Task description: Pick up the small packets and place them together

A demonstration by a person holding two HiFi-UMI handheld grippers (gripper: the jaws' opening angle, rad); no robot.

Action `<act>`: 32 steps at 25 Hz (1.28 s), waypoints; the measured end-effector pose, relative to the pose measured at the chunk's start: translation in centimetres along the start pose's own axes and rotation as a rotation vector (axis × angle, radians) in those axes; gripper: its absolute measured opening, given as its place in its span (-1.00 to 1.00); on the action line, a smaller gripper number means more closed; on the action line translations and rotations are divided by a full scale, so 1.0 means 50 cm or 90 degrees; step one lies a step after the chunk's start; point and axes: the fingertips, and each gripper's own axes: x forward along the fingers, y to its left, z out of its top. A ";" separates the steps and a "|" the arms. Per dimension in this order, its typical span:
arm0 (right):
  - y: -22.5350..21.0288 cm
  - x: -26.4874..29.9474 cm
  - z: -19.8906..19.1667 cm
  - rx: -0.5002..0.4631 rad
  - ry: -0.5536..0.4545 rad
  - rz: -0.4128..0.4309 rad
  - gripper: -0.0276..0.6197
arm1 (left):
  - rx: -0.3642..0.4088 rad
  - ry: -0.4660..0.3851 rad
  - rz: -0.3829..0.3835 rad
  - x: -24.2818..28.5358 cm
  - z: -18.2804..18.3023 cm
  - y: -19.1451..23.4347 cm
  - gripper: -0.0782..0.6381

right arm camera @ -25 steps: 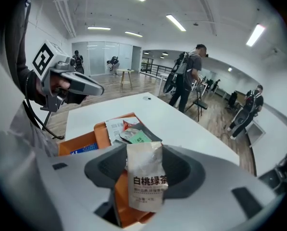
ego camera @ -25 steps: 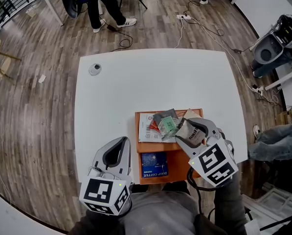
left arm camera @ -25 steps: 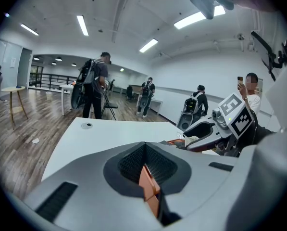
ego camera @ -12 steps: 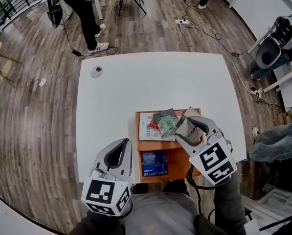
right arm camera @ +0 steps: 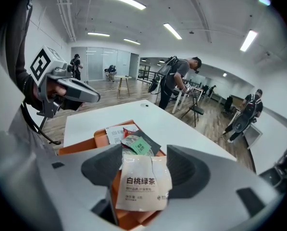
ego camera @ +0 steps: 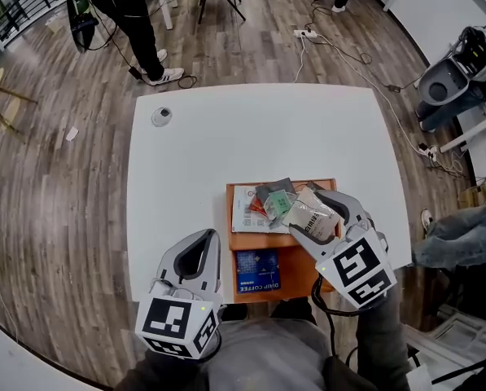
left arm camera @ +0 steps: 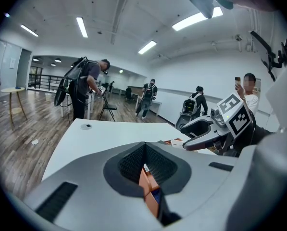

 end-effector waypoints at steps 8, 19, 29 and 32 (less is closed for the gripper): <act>-0.002 -0.017 -0.017 0.006 0.004 -0.007 -0.05 | 0.008 0.005 -0.015 0.012 0.002 -0.021 -0.79; 0.005 -0.059 -0.072 0.040 0.016 -0.035 -0.05 | 0.024 0.022 -0.053 0.023 -0.022 -0.068 -0.79; 0.078 -0.075 -0.096 0.047 0.026 -0.013 -0.05 | 0.032 0.031 -0.080 0.011 -0.043 -0.098 -0.79; 0.128 -0.061 -0.107 0.046 0.040 0.022 -0.05 | 0.032 0.034 -0.083 0.003 -0.050 -0.101 -0.79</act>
